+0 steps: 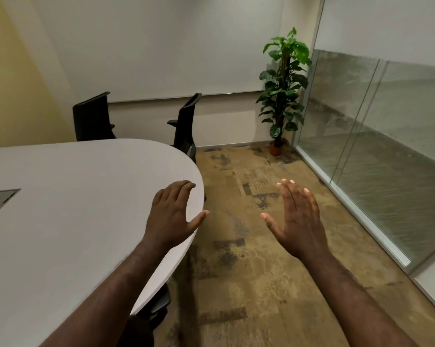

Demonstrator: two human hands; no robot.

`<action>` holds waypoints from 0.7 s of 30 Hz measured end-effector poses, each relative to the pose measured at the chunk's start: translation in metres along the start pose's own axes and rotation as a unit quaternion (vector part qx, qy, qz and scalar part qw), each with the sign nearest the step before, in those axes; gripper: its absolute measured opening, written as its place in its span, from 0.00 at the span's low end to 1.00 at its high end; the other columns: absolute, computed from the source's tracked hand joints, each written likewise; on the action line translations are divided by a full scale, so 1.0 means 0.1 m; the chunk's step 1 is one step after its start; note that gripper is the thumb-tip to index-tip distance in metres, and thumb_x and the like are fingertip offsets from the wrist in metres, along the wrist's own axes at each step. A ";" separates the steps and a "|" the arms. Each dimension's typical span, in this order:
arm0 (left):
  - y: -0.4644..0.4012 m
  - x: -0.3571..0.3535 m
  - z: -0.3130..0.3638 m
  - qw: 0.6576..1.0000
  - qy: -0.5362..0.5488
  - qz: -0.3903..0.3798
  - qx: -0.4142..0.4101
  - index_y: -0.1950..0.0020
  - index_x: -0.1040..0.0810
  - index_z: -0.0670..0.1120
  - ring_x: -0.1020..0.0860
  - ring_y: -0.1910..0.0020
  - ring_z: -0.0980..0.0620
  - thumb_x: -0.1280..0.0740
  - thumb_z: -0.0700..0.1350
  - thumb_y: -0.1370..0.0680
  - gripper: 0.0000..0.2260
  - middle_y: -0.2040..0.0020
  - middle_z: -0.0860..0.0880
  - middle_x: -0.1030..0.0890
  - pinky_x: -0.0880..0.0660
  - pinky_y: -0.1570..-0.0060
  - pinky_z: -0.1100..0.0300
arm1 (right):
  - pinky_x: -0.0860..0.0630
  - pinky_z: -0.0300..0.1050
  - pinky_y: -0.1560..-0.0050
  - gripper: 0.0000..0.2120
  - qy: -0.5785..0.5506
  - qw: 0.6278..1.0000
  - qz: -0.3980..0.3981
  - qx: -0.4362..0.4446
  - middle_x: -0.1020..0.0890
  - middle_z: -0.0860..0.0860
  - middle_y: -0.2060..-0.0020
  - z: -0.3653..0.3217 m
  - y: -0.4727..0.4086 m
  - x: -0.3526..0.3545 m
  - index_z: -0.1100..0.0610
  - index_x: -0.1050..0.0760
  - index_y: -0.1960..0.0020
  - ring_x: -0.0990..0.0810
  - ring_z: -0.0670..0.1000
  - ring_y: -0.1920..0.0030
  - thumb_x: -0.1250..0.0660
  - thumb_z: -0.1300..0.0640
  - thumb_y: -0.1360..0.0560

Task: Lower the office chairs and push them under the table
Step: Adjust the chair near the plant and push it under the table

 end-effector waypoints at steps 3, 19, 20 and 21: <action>-0.40 -0.34 0.05 1.000 0.015 -0.009 0.000 0.29 0.32 0.46 0.31 0.32 0.46 0.40 0.67 0.26 0.33 0.31 0.46 0.27 0.35 0.34 0.50 | 0.56 0.50 0.26 0.38 -0.003 1.000 0.002 -0.014 0.40 0.56 0.26 0.29 -0.26 -0.17 0.58 0.46 0.25 0.47 0.52 0.25 0.46 0.34 0.25; -2.31 -1.96 -0.34 0.979 0.137 -0.092 0.119 0.22 0.46 0.54 0.40 0.25 0.49 0.49 0.78 0.31 0.44 0.22 0.51 0.39 0.37 0.30 0.46 | 0.49 0.49 0.30 0.38 -0.073 0.993 -0.016 -0.095 0.40 0.54 0.25 1.71 -1.84 -1.28 0.53 0.49 0.24 0.55 0.39 0.30 0.43 0.34 0.26; -2.40 -2.04 -0.34 0.977 0.142 -0.096 0.128 0.22 0.45 0.54 0.39 0.25 0.49 0.48 0.77 0.31 0.43 0.23 0.51 0.39 0.36 0.30 0.46 | 0.48 0.49 0.31 0.38 -0.077 0.992 -0.017 -0.100 0.39 0.54 0.25 1.82 -1.94 -1.36 0.53 0.48 0.24 0.54 0.40 0.30 0.42 0.34 0.26; -2.49 -2.13 -0.34 0.975 0.145 -0.098 0.138 0.23 0.45 0.54 0.38 0.26 0.48 0.47 0.77 0.31 0.43 0.23 0.50 0.38 0.35 0.31 0.46 | 0.48 0.50 0.32 0.38 -0.080 0.991 -0.021 -0.103 0.39 0.55 0.26 1.93 -2.05 -1.45 0.54 0.47 0.24 0.53 0.42 0.29 0.41 0.35 0.26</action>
Point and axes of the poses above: each hand's wrist, its own y-axis away from the middle knuckle, its own x-axis out of the back of the hand, z = x × y, the point moved 4 cm from there along -y, towards the middle knuckle
